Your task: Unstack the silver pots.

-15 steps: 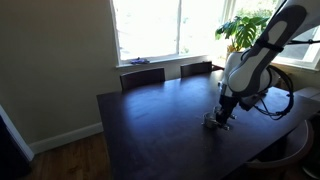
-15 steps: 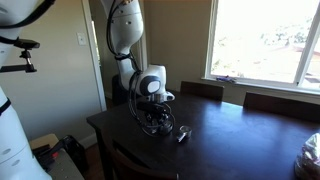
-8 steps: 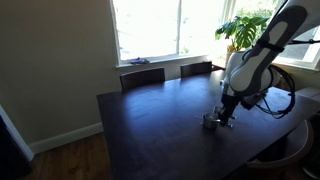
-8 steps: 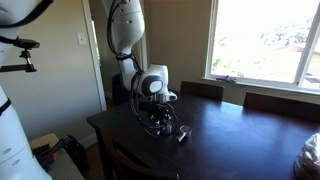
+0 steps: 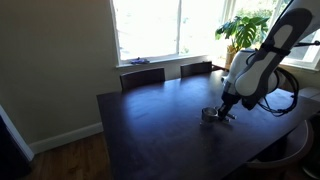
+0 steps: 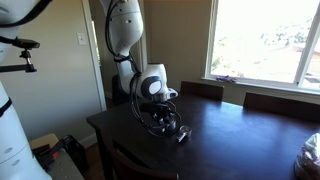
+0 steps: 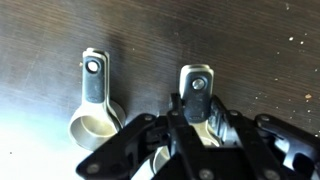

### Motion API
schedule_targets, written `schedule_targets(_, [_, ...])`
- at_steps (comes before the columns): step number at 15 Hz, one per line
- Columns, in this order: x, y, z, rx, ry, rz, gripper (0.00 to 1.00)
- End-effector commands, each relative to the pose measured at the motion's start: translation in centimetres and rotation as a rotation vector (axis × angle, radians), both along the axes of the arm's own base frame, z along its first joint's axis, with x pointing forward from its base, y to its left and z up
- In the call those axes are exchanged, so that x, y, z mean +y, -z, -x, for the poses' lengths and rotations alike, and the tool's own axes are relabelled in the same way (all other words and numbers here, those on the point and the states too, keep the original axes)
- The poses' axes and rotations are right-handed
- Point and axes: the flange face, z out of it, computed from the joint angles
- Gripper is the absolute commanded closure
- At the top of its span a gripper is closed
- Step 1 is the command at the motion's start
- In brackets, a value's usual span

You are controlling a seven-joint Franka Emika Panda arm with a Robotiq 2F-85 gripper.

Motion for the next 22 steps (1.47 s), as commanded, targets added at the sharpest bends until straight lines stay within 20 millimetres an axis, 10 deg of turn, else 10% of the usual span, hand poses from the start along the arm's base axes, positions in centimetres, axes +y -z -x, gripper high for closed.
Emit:
schedule_targets(1, [0.7,-1.7,1.6,-0.081,-0.020,-0.001,0.88])
schedule_targets(11, [0.9,-0.5,2.7,0.035,-0.050,0.031,0.88])
schedule_targets(13, [0.9,-0.4,2.4,0.050,-0.049,0.041,0.45])
schedule_targets(22, [1.3,-2.1,1.3,0.006,-0.082,0.049,0.00])
